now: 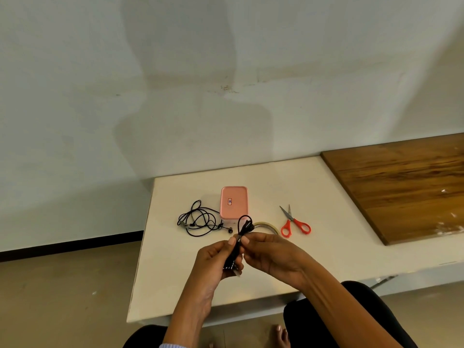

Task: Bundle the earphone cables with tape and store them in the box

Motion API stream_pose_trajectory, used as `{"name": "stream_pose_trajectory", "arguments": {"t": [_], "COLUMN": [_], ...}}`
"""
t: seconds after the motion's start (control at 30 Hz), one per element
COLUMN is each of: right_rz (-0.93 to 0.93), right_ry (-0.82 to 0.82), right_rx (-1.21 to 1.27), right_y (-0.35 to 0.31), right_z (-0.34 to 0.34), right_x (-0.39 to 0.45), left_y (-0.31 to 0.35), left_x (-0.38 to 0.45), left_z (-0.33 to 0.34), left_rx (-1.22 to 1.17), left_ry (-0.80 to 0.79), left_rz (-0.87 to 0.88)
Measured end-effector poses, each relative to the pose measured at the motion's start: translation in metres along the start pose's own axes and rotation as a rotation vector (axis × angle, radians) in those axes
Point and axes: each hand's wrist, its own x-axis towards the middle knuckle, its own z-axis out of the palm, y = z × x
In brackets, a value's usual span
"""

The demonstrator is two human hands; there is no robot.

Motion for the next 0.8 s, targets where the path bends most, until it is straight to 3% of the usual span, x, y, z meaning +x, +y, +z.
{"name": "stream_pose_trajectory", "arguments": {"t": [0.17, 0.23, 0.33, 0.47, 0.6, 0.67, 0.8], "right_rz": [-0.19, -0.264, -0.254, -0.151, -0.1, -0.117, -0.163], "right_ry": [0.28, 0.35, 0.315, 0.144, 0.029, 0.08, 0.282], "right_rx": [-0.494, -0.594, -0.449, -0.221, -0.139, -0.203, -0.349], "right_y": [0.01, 0.012, 0.008, -0.003, -0.008, -0.007, 0.003], "right_z": [0.005, 0.007, 0.007, 0.003, 0.0, 0.0, 0.004], "right_x": [0.001, 0.001, 0.0, -0.004, -0.007, -0.007, -0.005], "left_y": [-0.012, -0.014, -0.01, 0.001, 0.006, 0.005, -0.004], "left_x": [0.006, 0.007, 0.009, 0.003, 0.001, 0.002, 0.006], "left_z": [0.002, 0.005, 0.005, 0.006, 0.002, 0.001, 0.006], "left_rx": [0.495, 0.582, 0.405, 0.007, -0.173, -0.077, 0.325], "left_ry": [0.086, 0.104, 0.09, -0.007, -0.13, -0.126, 0.009], "left_rz": [0.197, 0.271, 0.242, 0.048, -0.072, -0.043, 0.192]}}
